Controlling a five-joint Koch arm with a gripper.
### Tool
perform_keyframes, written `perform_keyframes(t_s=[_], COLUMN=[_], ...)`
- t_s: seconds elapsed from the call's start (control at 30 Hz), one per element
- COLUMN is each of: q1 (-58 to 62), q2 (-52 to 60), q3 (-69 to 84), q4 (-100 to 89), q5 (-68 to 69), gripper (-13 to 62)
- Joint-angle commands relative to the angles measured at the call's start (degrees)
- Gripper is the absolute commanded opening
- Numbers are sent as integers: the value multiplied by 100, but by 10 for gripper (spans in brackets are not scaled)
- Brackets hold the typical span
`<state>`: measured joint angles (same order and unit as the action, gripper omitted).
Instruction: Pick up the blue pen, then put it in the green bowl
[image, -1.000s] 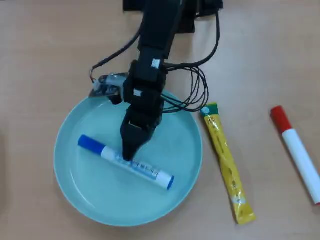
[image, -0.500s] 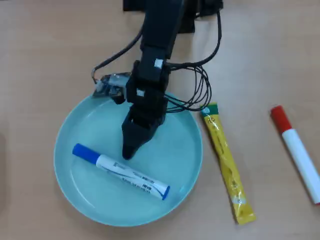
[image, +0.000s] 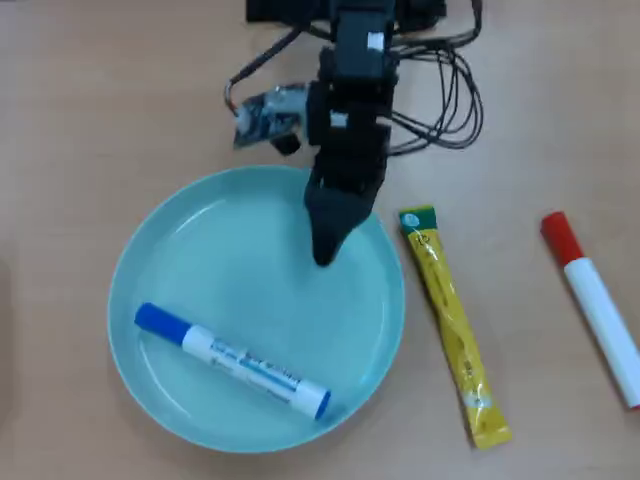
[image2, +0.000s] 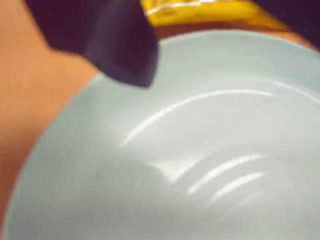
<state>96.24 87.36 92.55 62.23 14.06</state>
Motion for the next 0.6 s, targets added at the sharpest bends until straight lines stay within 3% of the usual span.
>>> perform_keyframes(t_s=[0.0,0.43,0.57], q1=[-114,-817,-905], q2=[747,2382,2821], q3=[0,1828,2276], q4=[0,-26,-35], q5=[18,360,26], gripper=[565,558,500])
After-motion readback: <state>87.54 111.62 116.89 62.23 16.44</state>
